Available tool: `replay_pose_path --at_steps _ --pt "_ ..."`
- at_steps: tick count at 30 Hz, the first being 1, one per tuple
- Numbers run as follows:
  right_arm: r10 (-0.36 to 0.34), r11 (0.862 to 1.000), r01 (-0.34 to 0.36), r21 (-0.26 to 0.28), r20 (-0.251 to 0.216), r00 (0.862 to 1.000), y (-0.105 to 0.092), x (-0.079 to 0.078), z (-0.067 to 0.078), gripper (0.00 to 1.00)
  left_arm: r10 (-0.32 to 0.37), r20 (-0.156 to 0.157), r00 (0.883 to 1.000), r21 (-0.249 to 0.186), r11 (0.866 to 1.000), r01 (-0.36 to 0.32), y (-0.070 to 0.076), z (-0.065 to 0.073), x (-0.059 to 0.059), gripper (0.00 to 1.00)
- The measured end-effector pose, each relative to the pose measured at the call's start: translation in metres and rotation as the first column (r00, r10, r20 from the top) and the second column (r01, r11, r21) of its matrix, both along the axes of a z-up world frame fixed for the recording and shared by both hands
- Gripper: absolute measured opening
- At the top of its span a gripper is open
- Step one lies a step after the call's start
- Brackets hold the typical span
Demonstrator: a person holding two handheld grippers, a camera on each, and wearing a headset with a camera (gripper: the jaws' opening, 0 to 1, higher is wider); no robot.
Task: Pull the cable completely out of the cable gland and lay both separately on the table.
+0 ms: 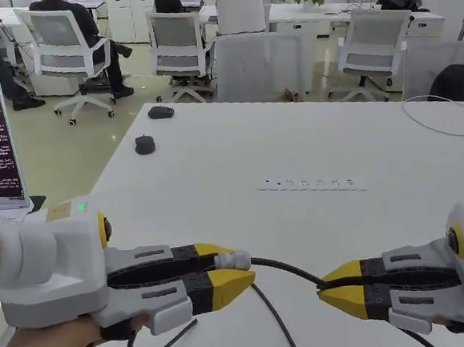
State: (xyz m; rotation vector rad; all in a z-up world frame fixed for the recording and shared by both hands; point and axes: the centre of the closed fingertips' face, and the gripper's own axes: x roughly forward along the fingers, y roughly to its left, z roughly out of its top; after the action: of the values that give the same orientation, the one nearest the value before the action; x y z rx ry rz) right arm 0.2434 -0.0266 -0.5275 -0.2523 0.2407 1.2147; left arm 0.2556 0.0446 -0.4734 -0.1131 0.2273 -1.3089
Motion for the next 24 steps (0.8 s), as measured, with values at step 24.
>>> replay_pose_path --at_steps 24 --pt "-0.104 0.995 0.103 -0.008 -0.067 0.992 -0.025 0.004 -0.005 0.13 -0.010 -0.021 1.000 0.028 1.000 0.011 -0.012 -0.003 0.002 0.16"
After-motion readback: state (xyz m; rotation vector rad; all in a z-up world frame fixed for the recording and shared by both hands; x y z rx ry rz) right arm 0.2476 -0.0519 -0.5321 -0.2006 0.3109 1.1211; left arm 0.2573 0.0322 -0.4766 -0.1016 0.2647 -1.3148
